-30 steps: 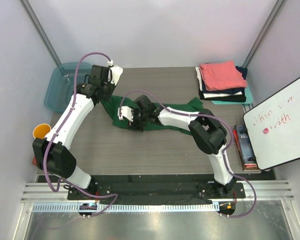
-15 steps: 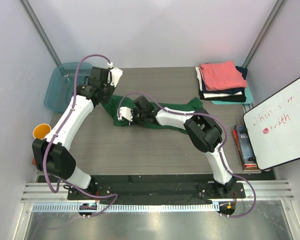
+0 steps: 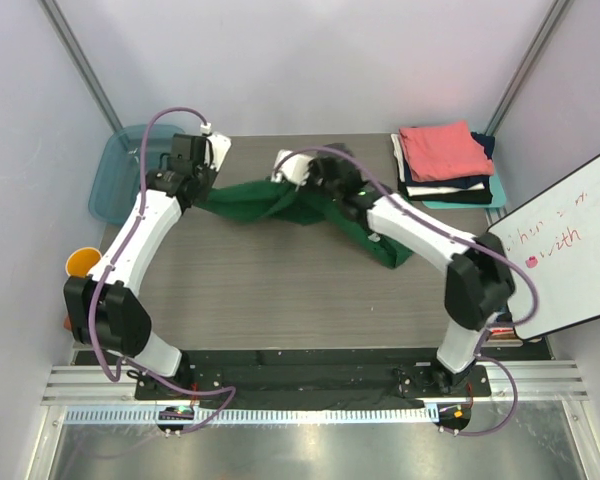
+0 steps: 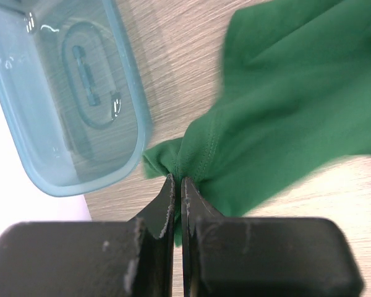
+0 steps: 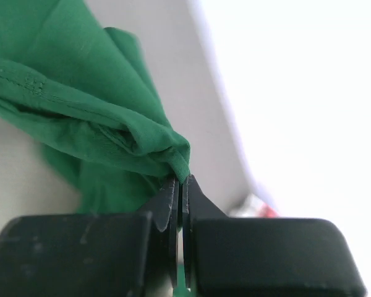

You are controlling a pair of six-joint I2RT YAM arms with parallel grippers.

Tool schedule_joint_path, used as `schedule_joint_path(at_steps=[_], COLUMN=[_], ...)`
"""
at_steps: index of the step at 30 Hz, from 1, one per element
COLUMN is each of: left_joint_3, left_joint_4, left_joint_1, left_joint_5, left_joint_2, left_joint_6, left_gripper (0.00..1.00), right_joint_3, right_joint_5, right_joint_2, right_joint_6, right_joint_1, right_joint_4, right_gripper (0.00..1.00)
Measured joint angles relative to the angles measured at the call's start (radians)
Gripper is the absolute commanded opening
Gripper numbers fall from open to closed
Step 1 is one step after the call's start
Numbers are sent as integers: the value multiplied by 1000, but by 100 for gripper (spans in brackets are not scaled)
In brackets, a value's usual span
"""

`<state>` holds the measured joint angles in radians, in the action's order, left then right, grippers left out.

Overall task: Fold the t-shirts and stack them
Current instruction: Flatten out the tshirt

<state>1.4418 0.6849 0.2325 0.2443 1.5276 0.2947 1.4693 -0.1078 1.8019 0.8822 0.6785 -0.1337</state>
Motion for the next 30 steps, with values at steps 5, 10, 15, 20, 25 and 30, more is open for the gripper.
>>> schedule_joint_path(at_steps=[5,10,15,20,25,30], left_joint_3=[34,106,179,235,282,358], left_joint_4=[-13,-32,-42,-43,-38,-71], left_joint_1=[-5,-2,-1,3,6,16], left_joint_5=[3,3,2,-1,4,10], left_joint_2=[39,87,116,135,150,162], left_joint_6=[0,0,-4,-8,3,49], left_gripper=[0,0,0,0,0,0], right_joint_3=[-52,-138,-192,-193,-191,-166], right_joint_5=[-99,-133,-127,-106,-145,-191], right_joint_2=[-172,-274,-315,-321,-317,-290], right_joint_6=[30,57,71,71,96,169], right_joint_1=[-81,-121,-146,-171,-185,-213], right_joint_4=[20,18,-17,-28,37,261], right_gripper=[1,1,1,1,1,1])
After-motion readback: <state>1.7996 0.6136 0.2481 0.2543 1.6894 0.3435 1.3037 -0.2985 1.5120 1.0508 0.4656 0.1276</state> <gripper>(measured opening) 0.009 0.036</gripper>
